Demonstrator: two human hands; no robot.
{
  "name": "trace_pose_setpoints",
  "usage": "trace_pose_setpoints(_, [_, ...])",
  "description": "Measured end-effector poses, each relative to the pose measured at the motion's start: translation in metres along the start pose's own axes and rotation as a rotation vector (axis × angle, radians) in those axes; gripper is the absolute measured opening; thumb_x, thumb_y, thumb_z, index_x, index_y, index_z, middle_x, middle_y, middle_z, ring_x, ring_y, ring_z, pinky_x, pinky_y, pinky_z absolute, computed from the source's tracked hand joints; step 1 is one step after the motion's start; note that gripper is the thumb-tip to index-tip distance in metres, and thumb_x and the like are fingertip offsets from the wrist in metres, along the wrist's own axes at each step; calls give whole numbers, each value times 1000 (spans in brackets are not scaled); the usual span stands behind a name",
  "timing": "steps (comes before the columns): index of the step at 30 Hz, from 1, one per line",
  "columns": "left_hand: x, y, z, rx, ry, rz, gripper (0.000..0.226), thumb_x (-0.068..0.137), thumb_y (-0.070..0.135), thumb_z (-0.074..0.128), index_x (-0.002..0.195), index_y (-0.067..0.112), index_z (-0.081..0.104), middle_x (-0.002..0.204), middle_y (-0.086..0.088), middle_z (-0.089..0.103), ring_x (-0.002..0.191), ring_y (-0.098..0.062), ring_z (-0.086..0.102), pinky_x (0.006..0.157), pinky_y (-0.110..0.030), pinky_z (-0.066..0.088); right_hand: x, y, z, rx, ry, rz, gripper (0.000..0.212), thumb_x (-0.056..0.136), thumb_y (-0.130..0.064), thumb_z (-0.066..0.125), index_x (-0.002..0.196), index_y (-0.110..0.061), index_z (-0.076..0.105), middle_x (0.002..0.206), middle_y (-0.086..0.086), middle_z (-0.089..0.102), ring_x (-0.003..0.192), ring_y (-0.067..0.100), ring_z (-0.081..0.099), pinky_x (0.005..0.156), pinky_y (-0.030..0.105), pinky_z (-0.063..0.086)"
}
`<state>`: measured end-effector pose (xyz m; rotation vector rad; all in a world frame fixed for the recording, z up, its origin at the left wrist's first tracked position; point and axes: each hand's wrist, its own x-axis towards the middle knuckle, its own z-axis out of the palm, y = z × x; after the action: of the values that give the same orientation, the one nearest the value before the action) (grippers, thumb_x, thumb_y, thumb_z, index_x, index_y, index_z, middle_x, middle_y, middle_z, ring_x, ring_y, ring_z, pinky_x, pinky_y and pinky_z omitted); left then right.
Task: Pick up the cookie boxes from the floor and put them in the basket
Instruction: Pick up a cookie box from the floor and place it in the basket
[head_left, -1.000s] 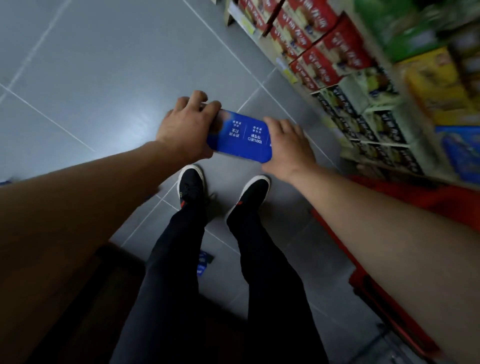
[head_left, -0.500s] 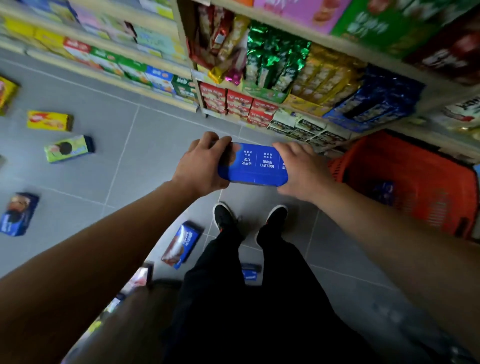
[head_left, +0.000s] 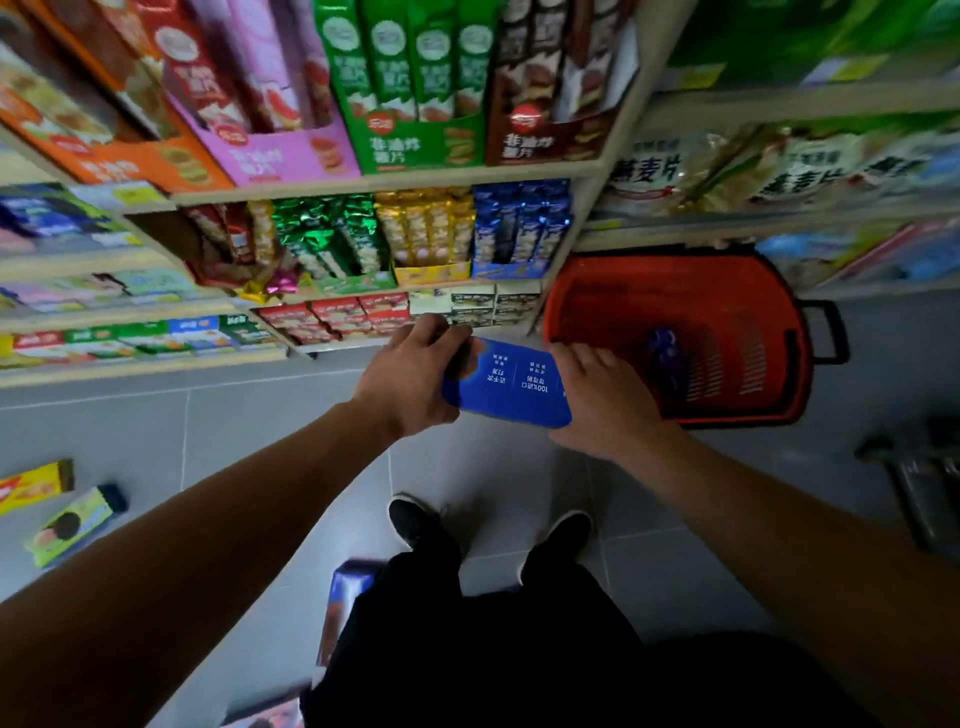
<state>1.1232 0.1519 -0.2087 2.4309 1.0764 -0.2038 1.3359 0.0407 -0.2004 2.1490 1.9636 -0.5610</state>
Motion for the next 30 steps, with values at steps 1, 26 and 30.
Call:
trace_pose_setpoints(1, [10,19,1,18,-1,25,100,59,36,82,146,23,33,138,-7,36,120,-35,44,89,-46,50,-10,18,2,1,17,15,104,66,-48,80,147,-15,25,141,8,43,127,28,45,106,41,37])
trace_pose_setpoints(26, [285,261,75,317,-118,491,92,63,26,81,143,23,38,144,-10,40,131,-37,38,100,-56,43,-47,290,56,276,148,534,104,64,-46,81,147,-14,26,140,8,42,121,30,48,100,44,43])
trace_pose_setpoints(30, [344,253,93,361,-179,612,91,59,27,77,140,24,36,141,-10,40,128,-38,41,98,-53,45,-12,301,69,317,110,651,103,67,-45,80,148,-14,24,139,8,42,124,29,44,103,42,40])
